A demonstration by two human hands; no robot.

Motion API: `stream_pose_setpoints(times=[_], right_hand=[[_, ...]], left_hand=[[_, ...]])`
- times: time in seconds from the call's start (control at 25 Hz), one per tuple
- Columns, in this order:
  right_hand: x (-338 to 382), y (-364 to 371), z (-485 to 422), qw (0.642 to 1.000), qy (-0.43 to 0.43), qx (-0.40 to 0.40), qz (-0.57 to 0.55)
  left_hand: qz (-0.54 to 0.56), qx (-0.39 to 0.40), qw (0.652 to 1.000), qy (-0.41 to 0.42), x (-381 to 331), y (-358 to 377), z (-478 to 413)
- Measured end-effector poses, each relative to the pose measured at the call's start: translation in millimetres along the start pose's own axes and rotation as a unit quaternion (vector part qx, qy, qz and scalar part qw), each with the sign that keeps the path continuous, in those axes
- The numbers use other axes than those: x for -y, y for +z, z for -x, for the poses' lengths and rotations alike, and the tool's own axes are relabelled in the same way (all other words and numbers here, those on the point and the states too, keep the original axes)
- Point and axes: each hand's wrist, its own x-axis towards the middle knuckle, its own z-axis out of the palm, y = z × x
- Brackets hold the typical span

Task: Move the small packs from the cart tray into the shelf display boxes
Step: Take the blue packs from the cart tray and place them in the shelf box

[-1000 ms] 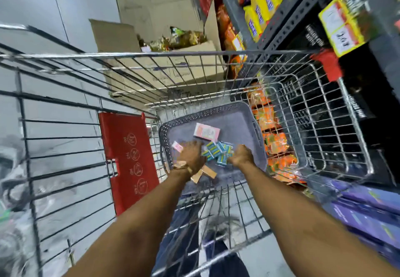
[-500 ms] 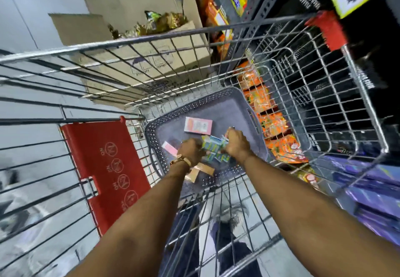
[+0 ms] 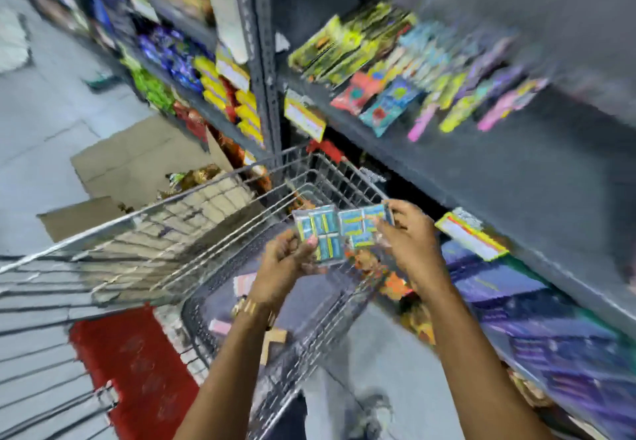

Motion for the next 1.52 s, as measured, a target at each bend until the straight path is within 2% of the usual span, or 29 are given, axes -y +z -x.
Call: stream_pose_setpoints(times=[0.08, 0.24, 0.48, 0.64, 0.76, 0.84, 0.92, 1.0, 1.04, 1.16, 1.24, 1.28, 1.32, 1.36, 1.52], right_hand=[[17.9, -65.9, 29.5, 0.995, -0.015, -0.055, -0.087], [28.6, -185.3, 89.1, 0.965, -0.032, -0.156, -0.209], [1.6, -326.5, 158.5, 0.914, -0.046, -0.306, -0.261], [-36.6, -393.8, 177.7, 0.873, -0.032, -0.391, -0.291], [-67.7, -435.6, 174.1, 0.853, 0.011, -0.442, -0.279], [-81.3, -454.0, 161.9, 0.856, 0.038, -0.455, -0.243], [-87.4, -463.9, 146.3, 0.871, 0.081, -0.468, -0.130], [-91.1, -470.5, 136.2, 0.867, 0.135, -0.480, 0.011], [-90.5, -471.3, 135.5, 0.864, 0.154, -0.474, 0.071], [-91.3, -465.5, 137.7, 0.847, 0.212, -0.436, 0.219], [-90.9, -456.6, 136.8, 0.830, 0.227, -0.424, 0.282], [-89.6, -451.3, 135.8, 0.825, 0.228, -0.416, 0.308], [-89.4, -446.7, 134.7, 0.820, 0.225, -0.408, 0.332], [-89.4, -442.1, 134.0, 0.818, 0.221, -0.399, 0.350], [-90.4, -429.3, 133.9, 0.824, 0.235, -0.358, 0.371]], left_hand=[[-0.009, 0.054, 0.998, 0.040, -33.3, 51.0, 15.3], [-0.025, 0.162, 0.985, 0.055, -67.5, 162.5, 39.4], [-0.102, 0.296, 0.948, 0.055, -62.5, 334.1, 64.4], [-0.146, 0.296, 0.941, 0.072, -40.9, 425.3, 65.3], [-0.179, 0.291, 0.937, 0.076, -22.1, 479.6, 62.5], [-0.234, 0.273, 0.929, 0.089, -11.2, 505.1, 56.9], [-0.294, 0.267, 0.912, 0.103, -5.6, 522.0, 50.0], [-0.368, 0.280, 0.876, 0.135, -5.1, 535.7, 46.7], [-0.429, 0.285, 0.841, 0.164, -6.0, 540.9, 46.7], [-0.613, 0.271, 0.688, 0.279, -5.7, 549.8, 51.6], [-0.689, 0.241, 0.583, 0.357, -4.2, 551.3, 57.1], [-0.714, 0.223, 0.542, 0.383, -3.8, 550.7, 58.9], [-0.729, 0.210, 0.516, 0.397, -3.2, 550.0, 59.5], [-0.736, 0.205, 0.505, 0.402, -3.0, 548.5, 58.5], [-0.735, 0.235, 0.511, 0.379, 2.6, 535.6, 57.0]])
